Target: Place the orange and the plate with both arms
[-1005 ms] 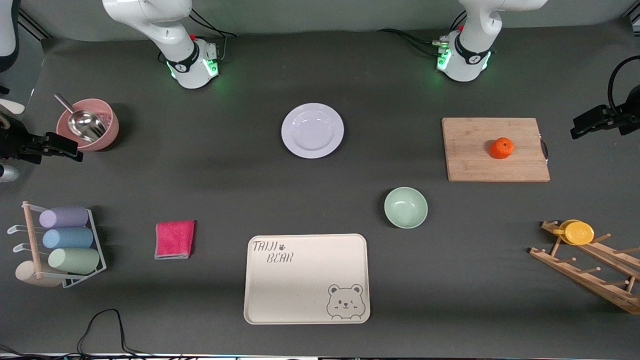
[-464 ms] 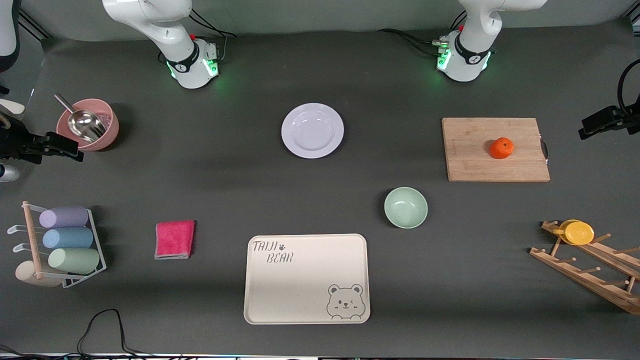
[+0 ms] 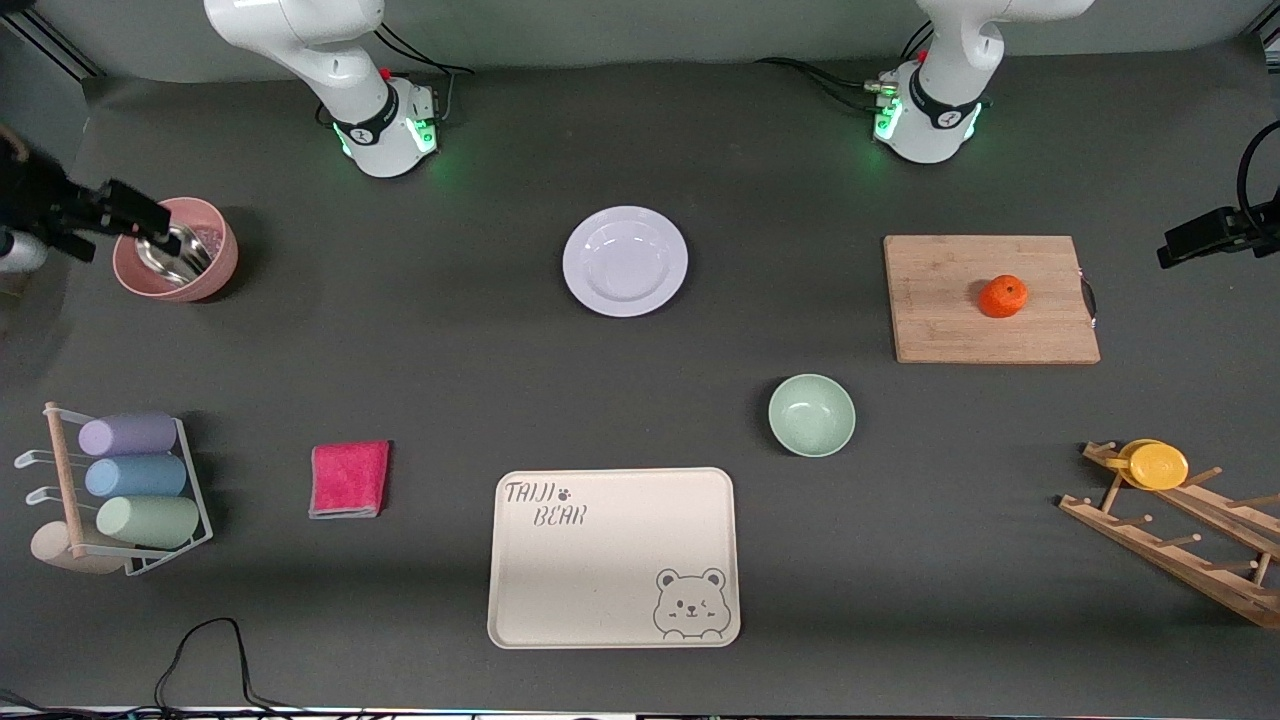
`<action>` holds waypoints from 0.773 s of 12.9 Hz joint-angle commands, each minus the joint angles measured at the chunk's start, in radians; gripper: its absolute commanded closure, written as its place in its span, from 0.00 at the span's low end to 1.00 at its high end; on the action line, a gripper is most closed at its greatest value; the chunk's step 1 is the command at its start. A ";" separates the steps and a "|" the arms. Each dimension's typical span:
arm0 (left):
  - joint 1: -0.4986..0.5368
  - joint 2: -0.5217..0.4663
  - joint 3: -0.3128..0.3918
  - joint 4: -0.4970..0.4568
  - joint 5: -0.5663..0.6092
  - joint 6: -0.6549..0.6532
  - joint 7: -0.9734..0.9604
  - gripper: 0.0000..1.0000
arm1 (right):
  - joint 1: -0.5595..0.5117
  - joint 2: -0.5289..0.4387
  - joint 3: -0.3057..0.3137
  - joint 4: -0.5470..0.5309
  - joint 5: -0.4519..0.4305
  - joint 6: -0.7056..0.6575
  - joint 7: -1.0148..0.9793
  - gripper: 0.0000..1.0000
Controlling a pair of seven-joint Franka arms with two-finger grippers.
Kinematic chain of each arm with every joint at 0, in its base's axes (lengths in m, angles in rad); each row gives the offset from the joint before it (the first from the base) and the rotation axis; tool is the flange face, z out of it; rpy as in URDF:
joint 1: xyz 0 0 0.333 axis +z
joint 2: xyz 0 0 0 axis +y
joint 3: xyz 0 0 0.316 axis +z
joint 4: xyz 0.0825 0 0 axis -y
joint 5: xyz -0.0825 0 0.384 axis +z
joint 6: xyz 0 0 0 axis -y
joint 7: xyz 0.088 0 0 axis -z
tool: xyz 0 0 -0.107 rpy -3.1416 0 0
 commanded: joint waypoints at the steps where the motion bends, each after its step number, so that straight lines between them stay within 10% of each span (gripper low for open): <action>1: 0.032 0.004 0.001 0.012 0.013 -0.063 0.048 0.00 | 0.063 -0.101 -0.001 -0.098 -0.008 -0.007 0.118 0.00; 6: 0.070 -0.113 0.001 -0.112 0.014 -0.039 0.094 0.01 | 0.088 -0.138 -0.011 -0.148 -0.005 0.013 0.145 0.00; 10: 0.072 -0.349 -0.003 -0.449 0.068 0.123 0.077 0.01 | 0.087 -0.164 -0.079 -0.277 0.156 0.075 0.103 0.00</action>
